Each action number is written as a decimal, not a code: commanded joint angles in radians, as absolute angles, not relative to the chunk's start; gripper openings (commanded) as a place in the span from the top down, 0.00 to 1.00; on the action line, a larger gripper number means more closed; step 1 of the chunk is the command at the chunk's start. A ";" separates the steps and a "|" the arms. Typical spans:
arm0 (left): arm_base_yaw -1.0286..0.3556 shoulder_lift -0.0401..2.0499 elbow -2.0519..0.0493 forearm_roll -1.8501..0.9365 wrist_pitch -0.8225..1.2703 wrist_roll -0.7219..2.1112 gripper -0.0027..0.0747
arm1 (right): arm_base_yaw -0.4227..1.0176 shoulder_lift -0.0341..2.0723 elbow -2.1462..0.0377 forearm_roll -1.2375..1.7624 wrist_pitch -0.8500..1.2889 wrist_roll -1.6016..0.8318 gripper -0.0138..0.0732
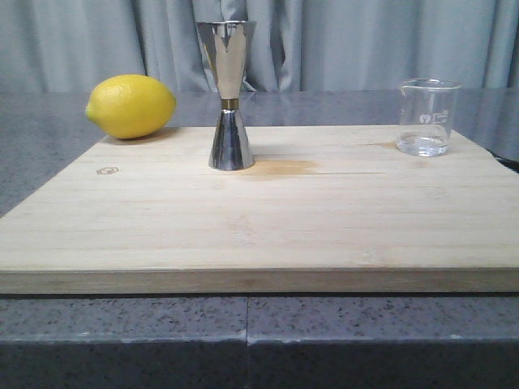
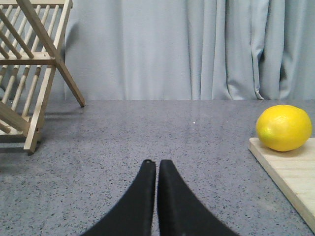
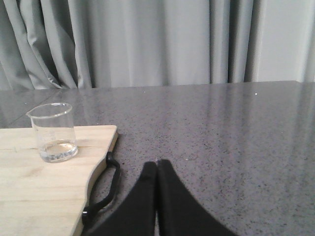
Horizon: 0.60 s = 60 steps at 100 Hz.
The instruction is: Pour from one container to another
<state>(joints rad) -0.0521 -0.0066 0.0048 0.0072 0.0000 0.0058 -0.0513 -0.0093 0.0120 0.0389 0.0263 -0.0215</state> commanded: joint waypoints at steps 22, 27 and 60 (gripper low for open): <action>-0.061 -0.027 0.032 0.000 -0.085 0.000 0.99 | -0.057 -0.030 0.021 -0.023 -0.021 -0.019 0.92; -0.061 -0.027 0.032 0.000 -0.085 0.000 0.99 | -0.057 -0.030 0.021 -0.023 -0.023 -0.019 0.92; -0.061 -0.027 0.032 0.000 -0.085 0.000 0.99 | -0.057 -0.030 0.021 -0.023 -0.052 0.073 0.92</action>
<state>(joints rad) -0.0521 -0.0066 0.0048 0.0072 0.0000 0.0058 -0.0513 -0.0093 0.0120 -0.0132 0.0325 0.0499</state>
